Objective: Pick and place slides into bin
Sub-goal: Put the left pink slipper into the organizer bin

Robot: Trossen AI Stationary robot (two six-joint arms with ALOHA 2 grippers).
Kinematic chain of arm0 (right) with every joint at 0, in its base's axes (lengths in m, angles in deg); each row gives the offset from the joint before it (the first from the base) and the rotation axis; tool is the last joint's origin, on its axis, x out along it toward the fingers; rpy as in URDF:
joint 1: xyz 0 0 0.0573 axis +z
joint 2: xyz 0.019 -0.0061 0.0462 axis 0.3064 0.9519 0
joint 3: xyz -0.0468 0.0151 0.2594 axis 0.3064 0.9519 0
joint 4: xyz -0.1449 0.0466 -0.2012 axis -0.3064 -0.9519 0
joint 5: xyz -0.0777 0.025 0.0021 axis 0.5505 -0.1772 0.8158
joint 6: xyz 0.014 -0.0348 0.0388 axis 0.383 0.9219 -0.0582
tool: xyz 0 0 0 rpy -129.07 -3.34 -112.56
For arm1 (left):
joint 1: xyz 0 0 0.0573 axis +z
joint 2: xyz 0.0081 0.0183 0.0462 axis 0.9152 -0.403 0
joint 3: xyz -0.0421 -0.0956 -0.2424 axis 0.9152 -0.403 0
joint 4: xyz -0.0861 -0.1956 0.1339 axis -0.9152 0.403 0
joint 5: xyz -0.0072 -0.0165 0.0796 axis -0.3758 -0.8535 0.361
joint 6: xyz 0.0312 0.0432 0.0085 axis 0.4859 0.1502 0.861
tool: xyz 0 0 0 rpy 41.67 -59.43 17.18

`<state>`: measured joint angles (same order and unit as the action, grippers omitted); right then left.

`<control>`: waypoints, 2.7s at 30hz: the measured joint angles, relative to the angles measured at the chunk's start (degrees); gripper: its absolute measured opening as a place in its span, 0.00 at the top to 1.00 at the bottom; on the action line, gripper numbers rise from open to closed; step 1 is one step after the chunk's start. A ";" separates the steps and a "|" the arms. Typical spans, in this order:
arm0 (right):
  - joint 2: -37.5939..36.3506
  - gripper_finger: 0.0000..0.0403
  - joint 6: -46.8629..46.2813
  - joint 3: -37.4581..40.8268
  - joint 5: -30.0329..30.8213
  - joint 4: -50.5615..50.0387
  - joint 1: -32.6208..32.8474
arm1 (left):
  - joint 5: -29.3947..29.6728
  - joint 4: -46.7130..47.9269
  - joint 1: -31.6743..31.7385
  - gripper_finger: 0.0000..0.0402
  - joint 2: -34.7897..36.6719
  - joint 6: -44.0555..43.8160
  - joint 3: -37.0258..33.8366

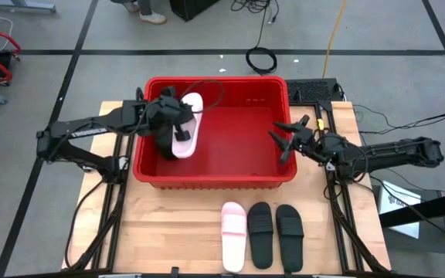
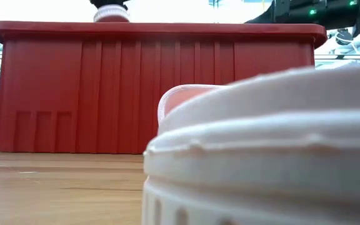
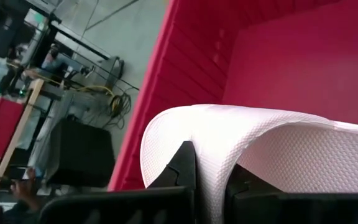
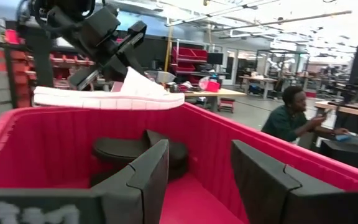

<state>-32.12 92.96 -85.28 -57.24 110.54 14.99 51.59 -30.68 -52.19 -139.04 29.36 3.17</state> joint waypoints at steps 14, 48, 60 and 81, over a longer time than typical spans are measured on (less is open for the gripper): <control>0.02 0.59 -1.24 0.00 -0.17 -5.07 -6.42 | -6.06 -19.70 7.24 0.99 -0.87 3.22 -15.05; 2.43 0.59 -3.15 -0.02 -3.29 -3.30 -9.19 | -9.49 -28.89 13.16 0.98 -13.03 4.76 -17.63; 2.43 0.59 -3.34 -0.02 -3.30 -3.30 -9.18 | -10.84 -32.84 14.71 0.97 -21.12 6.20 -17.58; 2.43 0.59 -3.32 -0.02 -3.30 -3.35 -9.18 | -9.63 -32.91 18.08 0.99 -23.56 7.85 -17.56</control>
<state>-29.69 89.63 -85.30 -60.54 107.20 5.81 41.97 -63.59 -34.11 -162.60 37.22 -14.39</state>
